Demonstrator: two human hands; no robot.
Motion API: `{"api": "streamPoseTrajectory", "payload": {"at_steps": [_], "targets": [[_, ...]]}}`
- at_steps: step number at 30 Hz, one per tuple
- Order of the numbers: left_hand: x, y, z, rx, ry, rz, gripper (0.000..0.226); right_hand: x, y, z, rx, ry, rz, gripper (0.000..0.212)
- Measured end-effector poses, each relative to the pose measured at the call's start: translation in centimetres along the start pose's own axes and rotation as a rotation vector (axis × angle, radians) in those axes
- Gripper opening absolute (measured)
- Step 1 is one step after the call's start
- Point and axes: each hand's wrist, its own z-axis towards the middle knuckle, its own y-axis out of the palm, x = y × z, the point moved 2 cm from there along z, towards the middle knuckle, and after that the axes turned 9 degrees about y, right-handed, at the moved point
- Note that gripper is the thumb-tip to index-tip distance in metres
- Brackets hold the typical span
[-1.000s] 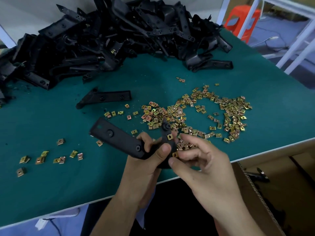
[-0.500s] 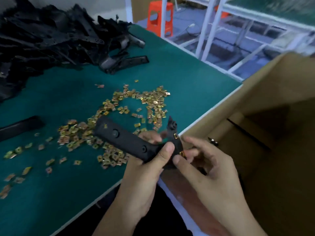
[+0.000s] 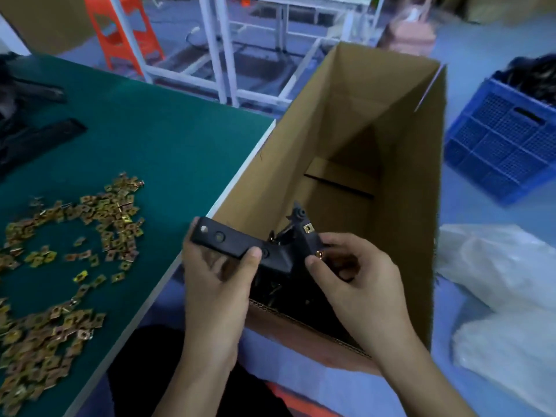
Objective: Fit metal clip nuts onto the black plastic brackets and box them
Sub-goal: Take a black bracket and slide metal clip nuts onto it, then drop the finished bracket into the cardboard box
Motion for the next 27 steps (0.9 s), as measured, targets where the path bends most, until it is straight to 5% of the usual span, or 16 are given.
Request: {"api": "streamPoseTrajectory", "payload": {"at_steps": [4, 9, 12, 17, 27], "targets": [[0.3, 0.0, -0.1, -0.183, -0.153, 0.217, 0.083, 1.8, -1.1, 1.0, 0.004, 0.016, -0.304, 0.039], [1.6, -1.8, -0.7, -0.241, -0.091, 0.246, 0.039, 2.0, -0.9, 1.4, 0.017, 0.014, -0.279, 0.033], [2.2, -4.1, -0.8, -0.209, -0.050, 0.221, 0.037, 0.8, 0.7, 1.0, -0.042, -0.058, -0.260, 0.032], [3.9, -10.6, -1.5, -0.002, 0.025, 0.228, 0.036, -2.7, 6.2, -1.3, -0.241, -0.218, -0.239, 0.035], [4.9, -30.7, -7.3, 0.864, 0.129, 0.589, 0.032, -15.5, 24.5, -12.8, -0.837, -0.732, -0.230, 0.048]]}}
